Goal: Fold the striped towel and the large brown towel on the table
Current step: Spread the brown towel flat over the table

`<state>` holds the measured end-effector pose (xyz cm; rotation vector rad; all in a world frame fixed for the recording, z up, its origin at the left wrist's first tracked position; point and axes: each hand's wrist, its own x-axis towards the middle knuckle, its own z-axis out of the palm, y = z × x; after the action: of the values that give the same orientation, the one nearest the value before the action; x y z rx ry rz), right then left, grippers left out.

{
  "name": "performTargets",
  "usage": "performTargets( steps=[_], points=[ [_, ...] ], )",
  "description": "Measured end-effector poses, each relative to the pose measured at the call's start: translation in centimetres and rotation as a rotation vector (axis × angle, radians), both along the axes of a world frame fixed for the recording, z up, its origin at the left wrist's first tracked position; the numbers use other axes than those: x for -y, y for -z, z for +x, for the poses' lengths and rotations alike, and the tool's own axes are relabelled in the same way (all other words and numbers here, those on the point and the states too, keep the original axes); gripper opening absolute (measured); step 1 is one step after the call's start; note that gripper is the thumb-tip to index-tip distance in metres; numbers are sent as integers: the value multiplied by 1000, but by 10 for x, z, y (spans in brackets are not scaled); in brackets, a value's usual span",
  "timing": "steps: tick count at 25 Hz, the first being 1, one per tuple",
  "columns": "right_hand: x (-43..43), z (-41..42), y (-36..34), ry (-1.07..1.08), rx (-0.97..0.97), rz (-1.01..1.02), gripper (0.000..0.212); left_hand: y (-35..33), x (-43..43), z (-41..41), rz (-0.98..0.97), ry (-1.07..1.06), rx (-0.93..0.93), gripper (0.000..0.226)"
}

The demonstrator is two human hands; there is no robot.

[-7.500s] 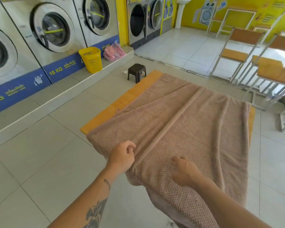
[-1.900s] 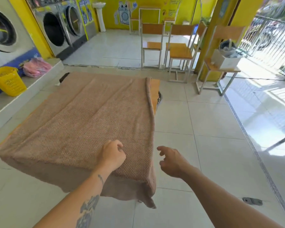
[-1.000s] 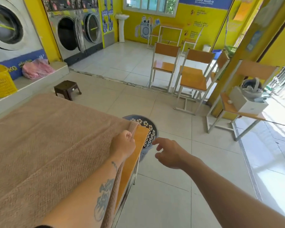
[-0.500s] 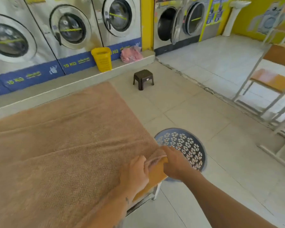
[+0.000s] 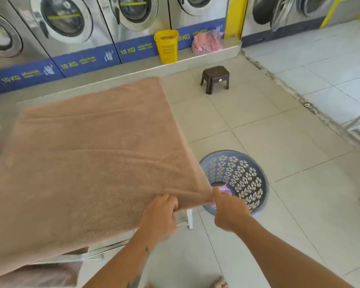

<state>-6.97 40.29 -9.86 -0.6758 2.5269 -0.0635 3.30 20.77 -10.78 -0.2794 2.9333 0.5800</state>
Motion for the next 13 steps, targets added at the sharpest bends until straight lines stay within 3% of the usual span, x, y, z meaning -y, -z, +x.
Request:
performTargets(
  steps=[2,7,13],
  points=[
    [-6,-1,3,35,70,41,51,-4,-4,1,-13,-7,24,12],
    [32,8,7,40,9,-276,53,-8,3,11,74,24,163,16],
    [58,18,-15,84,-53,-102,40,-25,32,31,320,-122,93,19]
  ],
)
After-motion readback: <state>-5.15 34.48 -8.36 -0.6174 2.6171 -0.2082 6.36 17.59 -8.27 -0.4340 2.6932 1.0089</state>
